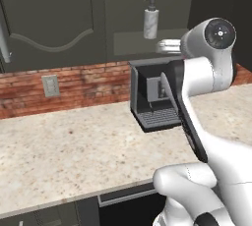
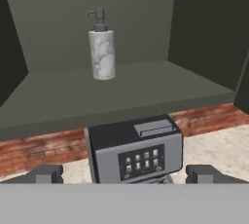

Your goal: Locate and retrieve the soap dispenser and sponge from the cabinet. Place them next to the sink.

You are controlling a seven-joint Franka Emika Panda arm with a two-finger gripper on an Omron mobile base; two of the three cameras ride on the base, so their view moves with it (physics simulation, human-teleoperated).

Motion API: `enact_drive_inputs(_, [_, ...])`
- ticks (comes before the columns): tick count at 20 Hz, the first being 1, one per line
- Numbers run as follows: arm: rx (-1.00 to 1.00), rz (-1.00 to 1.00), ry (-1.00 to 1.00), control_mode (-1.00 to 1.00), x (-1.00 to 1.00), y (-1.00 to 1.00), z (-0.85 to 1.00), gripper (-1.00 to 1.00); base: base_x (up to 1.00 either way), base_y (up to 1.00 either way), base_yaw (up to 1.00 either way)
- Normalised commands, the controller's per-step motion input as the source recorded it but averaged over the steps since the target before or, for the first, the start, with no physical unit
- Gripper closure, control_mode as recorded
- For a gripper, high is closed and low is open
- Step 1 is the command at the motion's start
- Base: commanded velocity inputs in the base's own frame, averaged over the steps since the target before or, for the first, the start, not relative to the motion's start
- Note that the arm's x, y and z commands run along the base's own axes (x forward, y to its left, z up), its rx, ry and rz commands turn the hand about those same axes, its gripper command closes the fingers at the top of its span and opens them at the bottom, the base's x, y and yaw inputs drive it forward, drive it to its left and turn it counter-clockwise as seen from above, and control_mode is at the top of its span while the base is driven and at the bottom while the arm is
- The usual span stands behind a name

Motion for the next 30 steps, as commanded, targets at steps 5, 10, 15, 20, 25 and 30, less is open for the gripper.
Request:
enact_drive_inputs(5, [0.03, 0.01, -0.01, -1.0, 0.49, -0.13, 0.1, -1.0, 0.0, 0.0, 0.0])
enact_drive_inputs(10, [0.07, 0.04, 0.0, -1.0, 0.71, 0.0, 0.0, -1.0, 0.0, 0.0, 0.0])
enact_drive_inputs(15, [0.02, 0.1, 0.0, -1.0, 0.69, 0.08, -0.02, -1.0, 0.0, 0.0, 0.0])
enact_drive_inputs(20, [-0.03, 0.06, 0.01, -1.0, 0.32, -0.02, 0.05, -1.0, 0.0, 0.0, 0.0])
enact_drive_inputs(25, [-0.08, 0.02, 0.07, -1.0, 0.35, -0.1, 0.0, -1.0, 0.0, 0.0, 0.0])
enact_drive_inputs(30, [-0.09, 0.0, 0.04, -1.0, 0.35, -0.07, 0.0, -1.0, 0.0, 0.0, 0.0])
